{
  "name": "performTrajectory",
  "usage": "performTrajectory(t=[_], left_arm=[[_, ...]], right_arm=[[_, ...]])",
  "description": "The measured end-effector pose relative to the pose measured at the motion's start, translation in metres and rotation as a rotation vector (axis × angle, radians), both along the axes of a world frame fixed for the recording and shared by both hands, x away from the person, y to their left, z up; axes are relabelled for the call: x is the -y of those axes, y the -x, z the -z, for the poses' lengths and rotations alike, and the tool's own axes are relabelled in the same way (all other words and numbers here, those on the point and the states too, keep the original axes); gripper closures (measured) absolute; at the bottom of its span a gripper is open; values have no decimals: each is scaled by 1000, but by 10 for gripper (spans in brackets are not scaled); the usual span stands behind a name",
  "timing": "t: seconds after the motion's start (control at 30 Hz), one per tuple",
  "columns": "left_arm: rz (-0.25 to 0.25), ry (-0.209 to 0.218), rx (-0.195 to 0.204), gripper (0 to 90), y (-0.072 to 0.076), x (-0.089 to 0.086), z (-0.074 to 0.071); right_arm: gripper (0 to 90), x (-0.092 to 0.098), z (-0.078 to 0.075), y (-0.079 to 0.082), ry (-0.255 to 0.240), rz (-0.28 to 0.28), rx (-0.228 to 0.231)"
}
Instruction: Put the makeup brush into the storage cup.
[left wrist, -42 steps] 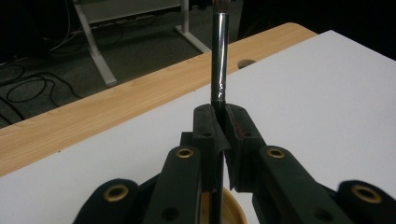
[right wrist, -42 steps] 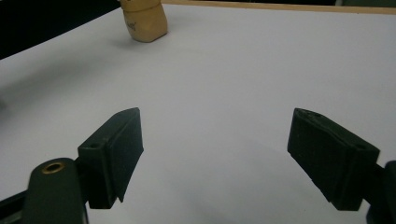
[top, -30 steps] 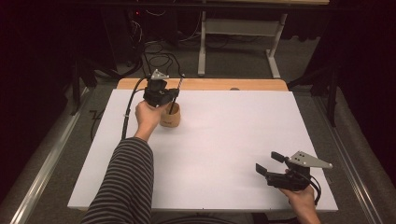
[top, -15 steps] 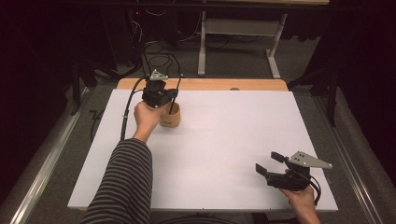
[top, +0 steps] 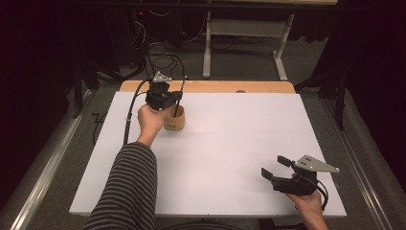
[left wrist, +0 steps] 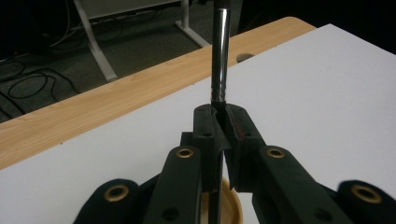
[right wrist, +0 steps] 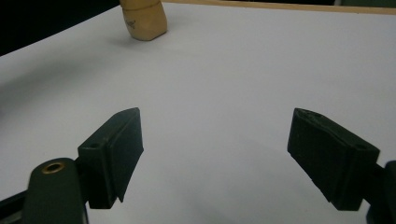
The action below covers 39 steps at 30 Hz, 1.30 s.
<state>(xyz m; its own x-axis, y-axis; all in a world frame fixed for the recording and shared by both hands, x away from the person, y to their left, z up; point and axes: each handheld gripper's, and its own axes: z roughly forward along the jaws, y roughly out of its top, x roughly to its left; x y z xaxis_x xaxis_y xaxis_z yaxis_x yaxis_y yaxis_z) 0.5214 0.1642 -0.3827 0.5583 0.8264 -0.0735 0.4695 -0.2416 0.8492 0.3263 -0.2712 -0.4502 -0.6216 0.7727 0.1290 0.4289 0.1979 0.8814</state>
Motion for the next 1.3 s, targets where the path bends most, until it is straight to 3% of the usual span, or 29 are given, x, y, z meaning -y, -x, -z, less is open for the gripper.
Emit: performTrajectory(t=[0.53,1.07,1.3], left_arm=[[5,-10,-33,836,-3,6,19],[-3,-46,-112,823,-5,6,24],[-10,-62,-110,630,0,8,25]], right_arm=[[198,0,0,0,-1,-3,-3],[198,0,0,0,1,-8,-6],[198,-1,0,1,4,-11,-5]])
